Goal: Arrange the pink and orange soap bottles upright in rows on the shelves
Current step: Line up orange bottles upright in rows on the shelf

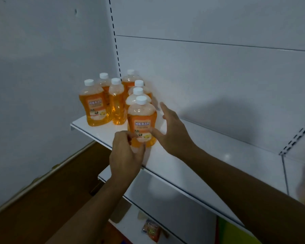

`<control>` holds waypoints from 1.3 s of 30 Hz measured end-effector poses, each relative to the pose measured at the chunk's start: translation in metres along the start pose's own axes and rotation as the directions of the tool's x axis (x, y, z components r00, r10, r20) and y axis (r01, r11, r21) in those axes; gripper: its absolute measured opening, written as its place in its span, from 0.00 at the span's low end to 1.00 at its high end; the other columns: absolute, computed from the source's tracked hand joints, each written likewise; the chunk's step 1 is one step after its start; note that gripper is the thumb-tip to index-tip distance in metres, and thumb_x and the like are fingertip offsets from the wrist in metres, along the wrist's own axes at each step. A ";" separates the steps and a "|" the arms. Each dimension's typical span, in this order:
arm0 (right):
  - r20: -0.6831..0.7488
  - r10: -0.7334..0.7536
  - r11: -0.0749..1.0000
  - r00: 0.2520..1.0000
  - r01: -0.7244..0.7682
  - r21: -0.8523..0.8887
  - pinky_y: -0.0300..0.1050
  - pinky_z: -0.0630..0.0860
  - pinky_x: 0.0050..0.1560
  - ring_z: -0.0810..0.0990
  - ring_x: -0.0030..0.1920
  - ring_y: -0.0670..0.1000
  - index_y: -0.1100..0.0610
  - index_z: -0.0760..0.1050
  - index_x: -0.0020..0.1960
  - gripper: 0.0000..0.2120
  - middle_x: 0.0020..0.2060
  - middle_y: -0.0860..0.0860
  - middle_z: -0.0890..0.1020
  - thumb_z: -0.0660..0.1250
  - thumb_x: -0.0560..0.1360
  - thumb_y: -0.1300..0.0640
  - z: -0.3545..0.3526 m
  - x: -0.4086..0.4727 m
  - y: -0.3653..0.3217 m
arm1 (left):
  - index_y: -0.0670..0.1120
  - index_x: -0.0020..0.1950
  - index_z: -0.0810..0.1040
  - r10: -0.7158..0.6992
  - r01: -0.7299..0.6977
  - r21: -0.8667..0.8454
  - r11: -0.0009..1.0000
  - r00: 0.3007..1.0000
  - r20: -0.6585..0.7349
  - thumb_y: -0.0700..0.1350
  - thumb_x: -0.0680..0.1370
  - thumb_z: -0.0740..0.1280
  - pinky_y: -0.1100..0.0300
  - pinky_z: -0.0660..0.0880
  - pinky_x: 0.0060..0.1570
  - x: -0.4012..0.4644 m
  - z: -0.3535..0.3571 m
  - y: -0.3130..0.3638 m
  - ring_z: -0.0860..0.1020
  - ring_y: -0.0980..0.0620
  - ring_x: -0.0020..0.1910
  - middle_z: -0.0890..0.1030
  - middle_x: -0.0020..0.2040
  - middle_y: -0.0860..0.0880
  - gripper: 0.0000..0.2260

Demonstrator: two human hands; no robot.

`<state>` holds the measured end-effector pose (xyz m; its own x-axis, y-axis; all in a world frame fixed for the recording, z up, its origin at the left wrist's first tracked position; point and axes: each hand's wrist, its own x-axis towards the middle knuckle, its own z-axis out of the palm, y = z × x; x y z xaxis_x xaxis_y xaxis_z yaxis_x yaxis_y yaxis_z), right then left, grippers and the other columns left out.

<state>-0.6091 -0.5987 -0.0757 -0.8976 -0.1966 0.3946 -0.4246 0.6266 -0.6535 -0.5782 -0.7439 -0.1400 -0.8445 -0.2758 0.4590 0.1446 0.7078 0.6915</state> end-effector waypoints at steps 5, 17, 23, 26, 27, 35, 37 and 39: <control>0.028 0.088 0.988 0.996 -0.084 -0.130 0.45 0.62 0.68 0.62 0.73 0.51 0.52 0.58 0.76 0.30 0.74 0.50 0.64 0.58 0.79 0.41 -0.034 -0.034 -0.004 | 0.48 0.56 0.78 0.230 -0.240 0.034 0.970 0.955 0.189 0.57 0.76 0.66 0.59 0.73 0.52 -0.031 0.006 0.024 0.79 0.52 0.51 0.82 0.54 0.50 0.15; -0.188 0.223 0.855 0.956 -0.285 -0.434 0.55 0.56 0.75 0.57 0.76 0.53 0.53 0.61 0.76 0.33 0.75 0.51 0.63 0.49 0.78 0.34 -0.249 -0.226 0.032 | 0.50 0.63 0.76 0.598 -0.597 -0.124 0.793 0.723 0.346 0.58 0.76 0.65 0.50 0.73 0.60 -0.149 0.060 0.241 0.77 0.48 0.60 0.79 0.62 0.51 0.19; -0.373 0.270 0.774 0.888 -0.431 -0.464 0.54 0.60 0.73 0.63 0.74 0.54 0.54 0.65 0.74 0.32 0.73 0.53 0.67 0.53 0.78 0.35 -0.367 -0.350 0.060 | 0.48 0.58 0.78 0.735 -0.683 -0.291 0.670 0.557 0.386 0.58 0.75 0.64 0.48 0.75 0.53 -0.244 0.099 0.373 0.78 0.45 0.55 0.81 0.57 0.48 0.18; -0.452 0.321 0.732 0.832 -0.521 -0.439 0.54 0.61 0.72 0.64 0.73 0.54 0.54 0.65 0.74 0.31 0.73 0.52 0.68 0.56 0.78 0.35 -0.411 -0.407 0.074 | 0.48 0.60 0.77 0.793 -0.708 -0.381 0.594 0.437 0.425 0.62 0.74 0.59 0.47 0.74 0.56 -0.286 0.118 0.429 0.77 0.46 0.56 0.81 0.58 0.48 0.23; -0.473 0.339 0.722 0.813 -0.547 -0.423 0.54 0.62 0.72 0.64 0.73 0.53 0.53 0.65 0.74 0.31 0.72 0.52 0.68 0.56 0.77 0.35 -0.422 -0.422 0.078 | 0.48 0.62 0.77 0.809 -0.712 -0.407 0.573 0.408 0.424 0.62 0.74 0.58 0.46 0.73 0.58 -0.297 0.123 0.443 0.77 0.46 0.58 0.80 0.60 0.47 0.25; -0.579 0.433 0.597 0.691 -0.701 -0.391 0.55 0.66 0.69 0.67 0.71 0.54 0.53 0.65 0.73 0.30 0.71 0.52 0.70 0.56 0.77 0.36 -0.487 -0.489 0.124 | 0.49 0.67 0.73 0.870 -0.715 -0.534 0.450 0.217 0.444 0.55 0.77 0.64 0.50 0.73 0.59 -0.352 0.180 0.522 0.76 0.48 0.61 0.78 0.63 0.48 0.20; -0.621 0.450 0.552 0.642 -0.746 -0.372 0.53 0.65 0.69 0.66 0.71 0.54 0.53 0.65 0.73 0.30 0.71 0.52 0.69 0.56 0.78 0.37 -0.506 -0.500 0.135 | 0.50 0.69 0.71 0.865 -0.733 -0.526 0.433 0.174 0.470 0.55 0.77 0.66 0.49 0.73 0.60 -0.355 0.200 0.538 0.75 0.48 0.62 0.76 0.64 0.49 0.22; -0.664 0.485 0.507 0.569 -0.802 -0.317 0.53 0.65 0.69 0.67 0.71 0.54 0.54 0.65 0.73 0.28 0.71 0.53 0.69 0.55 0.79 0.38 -0.527 -0.511 0.147 | 0.51 0.70 0.69 0.857 -0.729 -0.537 0.426 0.135 0.496 0.52 0.75 0.68 0.50 0.72 0.62 -0.359 0.219 0.552 0.73 0.47 0.63 0.75 0.66 0.49 0.24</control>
<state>-0.1500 -0.0084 -0.0331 -0.6377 0.6929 0.3366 0.5423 0.7141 -0.4427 -0.3077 -0.1114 -0.0451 -0.2461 0.8924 0.3781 0.9536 0.1531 0.2593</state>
